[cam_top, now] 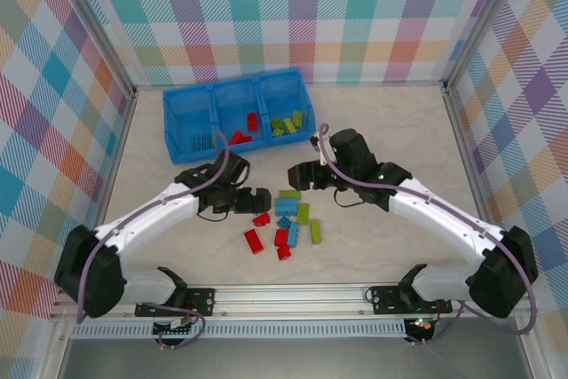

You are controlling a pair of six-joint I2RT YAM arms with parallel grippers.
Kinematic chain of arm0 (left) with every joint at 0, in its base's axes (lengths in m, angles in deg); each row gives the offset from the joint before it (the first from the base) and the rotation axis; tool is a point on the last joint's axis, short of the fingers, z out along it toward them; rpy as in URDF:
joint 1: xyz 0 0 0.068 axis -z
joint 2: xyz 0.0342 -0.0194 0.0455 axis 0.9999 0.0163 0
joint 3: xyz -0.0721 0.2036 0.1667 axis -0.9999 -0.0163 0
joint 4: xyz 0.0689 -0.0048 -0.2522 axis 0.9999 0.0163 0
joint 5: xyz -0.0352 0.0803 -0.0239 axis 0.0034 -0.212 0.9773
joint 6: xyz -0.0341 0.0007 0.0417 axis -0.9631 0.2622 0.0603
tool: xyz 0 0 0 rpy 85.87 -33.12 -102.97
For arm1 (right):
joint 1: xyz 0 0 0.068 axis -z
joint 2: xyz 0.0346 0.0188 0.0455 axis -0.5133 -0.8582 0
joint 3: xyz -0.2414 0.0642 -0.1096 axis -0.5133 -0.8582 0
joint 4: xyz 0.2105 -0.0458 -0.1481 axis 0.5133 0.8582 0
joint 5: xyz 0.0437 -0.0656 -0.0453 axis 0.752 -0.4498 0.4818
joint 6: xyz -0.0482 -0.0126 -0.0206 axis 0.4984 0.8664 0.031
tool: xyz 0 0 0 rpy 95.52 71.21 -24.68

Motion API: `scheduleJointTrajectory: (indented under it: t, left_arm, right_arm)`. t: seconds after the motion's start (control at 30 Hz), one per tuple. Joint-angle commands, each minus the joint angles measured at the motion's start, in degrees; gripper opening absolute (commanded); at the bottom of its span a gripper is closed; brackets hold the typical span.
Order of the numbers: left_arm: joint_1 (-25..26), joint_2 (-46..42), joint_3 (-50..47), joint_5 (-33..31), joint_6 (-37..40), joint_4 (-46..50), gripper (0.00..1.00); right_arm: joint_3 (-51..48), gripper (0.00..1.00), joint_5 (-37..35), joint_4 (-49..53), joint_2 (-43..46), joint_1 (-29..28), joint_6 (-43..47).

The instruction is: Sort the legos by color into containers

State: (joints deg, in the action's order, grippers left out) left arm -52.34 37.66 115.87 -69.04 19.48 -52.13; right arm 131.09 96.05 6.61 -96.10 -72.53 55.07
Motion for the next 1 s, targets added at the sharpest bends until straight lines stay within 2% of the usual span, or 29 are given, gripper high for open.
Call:
scheduleJointTrajectory:
  t: [0.0, 0.1, 0.13, 0.27, 0.4, 0.6, 0.73, 0.8, 0.87, 0.97]
  left_arm:
    - [3.39, 5.86, 3.08, -8.26, 1.14, 2.29, 1.0]
    - [3.44, 9.95, 1.9, -8.55, 2.38, -1.61, 1.0]
    - [3.44, 10.97, 1.56, -8.52, 2.62, -3.52, 0.97]
    - [3.43, 12.49, 1.56, -10.87, 2.31, -8.69, 0.69]
    - [3.33, 13.19, 1.04, -13.73, 3.12, -12.44, 0.54]
    - [2.69, 13.38, 3.37, -15.09, 3.67, -9.99, 0.15]
    - [0.72, 8.73, 7.71, -15.96, 4.15, -5.39, 0.12]
    - [-1.21, 5.74, 11.62, -19.77, 5.86, -2.71, 0.12]
    - [-4.83, 3.96, 15.0, -24.5, 7.54, -1.62, 0.13]
    - [-13.19, 4.35, 18.06, -31.12, 8.69, -3.84, 0.13]
  right_arm:
    - [-3.26, 0.79, 0.9, 0.85, 1.05, -0.02, -0.63]
    - [-4.15, 0.83, 0.84, 0.17, 1.78, 0.15, -1.24]
    - [-4.03, 0.84, 1.13, 0.34, 1.87, 0.16, -1.11]
    - [-3.32, 0.84, 2.35, 2.53, 2.11, 0.14, -0.75]
    - [-4.5, 0.85, 3.16, 3.24, 3.72, 0.16, -1.48]
    - [-5.33, 0.85, 3.0, 4.24, 6.06, 0.16, -2.85]
    - [-4.84, 0.85, 2.98, 5.02, 7.05, 0.16, -3.95]
    - [-4.55, 0.85, 3.61, 5.01, 7.07, 0.21, -4.34]
    - [-4.5, 0.85, 4.91, 4.45, 6.68, 0.11, -4.45]
    - [-4.48, 0.85, 5.7, 3.92, 5.8, -0.23, -4.79]
